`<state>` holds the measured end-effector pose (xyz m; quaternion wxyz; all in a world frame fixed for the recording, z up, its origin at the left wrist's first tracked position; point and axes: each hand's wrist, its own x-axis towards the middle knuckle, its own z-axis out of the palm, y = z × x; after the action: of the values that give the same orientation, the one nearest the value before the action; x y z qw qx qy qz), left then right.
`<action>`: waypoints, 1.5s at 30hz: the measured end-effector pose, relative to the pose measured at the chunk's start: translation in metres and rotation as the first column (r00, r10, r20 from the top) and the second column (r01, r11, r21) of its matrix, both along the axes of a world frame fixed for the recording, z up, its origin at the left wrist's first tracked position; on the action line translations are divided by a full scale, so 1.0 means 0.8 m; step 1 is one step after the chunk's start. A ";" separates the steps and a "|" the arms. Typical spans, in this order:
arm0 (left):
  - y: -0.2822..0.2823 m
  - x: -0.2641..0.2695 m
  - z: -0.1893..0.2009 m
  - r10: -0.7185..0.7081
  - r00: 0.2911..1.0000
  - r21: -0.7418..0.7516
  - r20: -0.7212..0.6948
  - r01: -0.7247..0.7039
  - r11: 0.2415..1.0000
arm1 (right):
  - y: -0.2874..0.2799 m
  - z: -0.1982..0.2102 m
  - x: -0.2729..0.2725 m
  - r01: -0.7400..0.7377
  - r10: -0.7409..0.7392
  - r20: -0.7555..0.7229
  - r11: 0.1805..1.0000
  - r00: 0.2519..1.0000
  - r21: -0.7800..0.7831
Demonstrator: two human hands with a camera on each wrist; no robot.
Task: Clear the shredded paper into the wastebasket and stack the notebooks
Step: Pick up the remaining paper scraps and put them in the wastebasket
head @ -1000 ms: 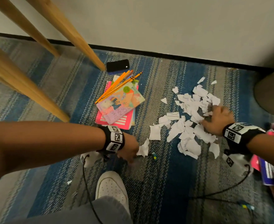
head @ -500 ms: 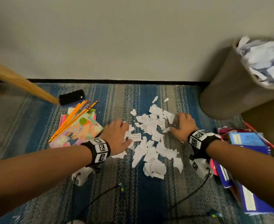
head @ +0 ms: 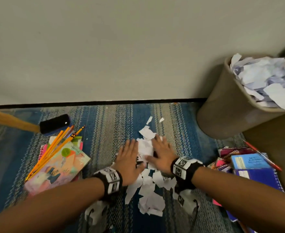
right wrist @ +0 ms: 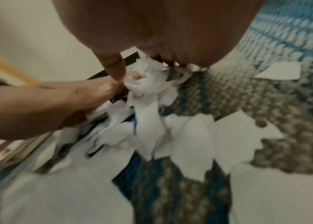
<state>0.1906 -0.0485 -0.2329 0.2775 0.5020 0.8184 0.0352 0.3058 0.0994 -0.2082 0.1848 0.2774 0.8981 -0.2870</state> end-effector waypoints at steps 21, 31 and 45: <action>0.126 -0.127 0.014 0.093 0.996 0.161 0.011 -0.093 0.983 | 0.014 0.000 -0.024 -0.338 0.341 -0.089 0.940 0.936 0.043; 0.065 0.012 0.026 -0.246 0.949 0.035 0.195 0.244 0.969 | 0.023 0.020 0.083 -0.221 0.202 -0.453 0.975 0.868 0.011; -0.006 -0.038 0.018 0.048 0.998 -0.100 -0.032 -0.051 0.994 | -0.008 -0.001 0.077 -0.155 0.155 0.012 0.987 0.988 0.039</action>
<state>0.1598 -0.0533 -0.2187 0.2894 0.4674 0.8353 -0.0068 0.3671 0.0927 -0.2088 0.2052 0.2116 0.9216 -0.2525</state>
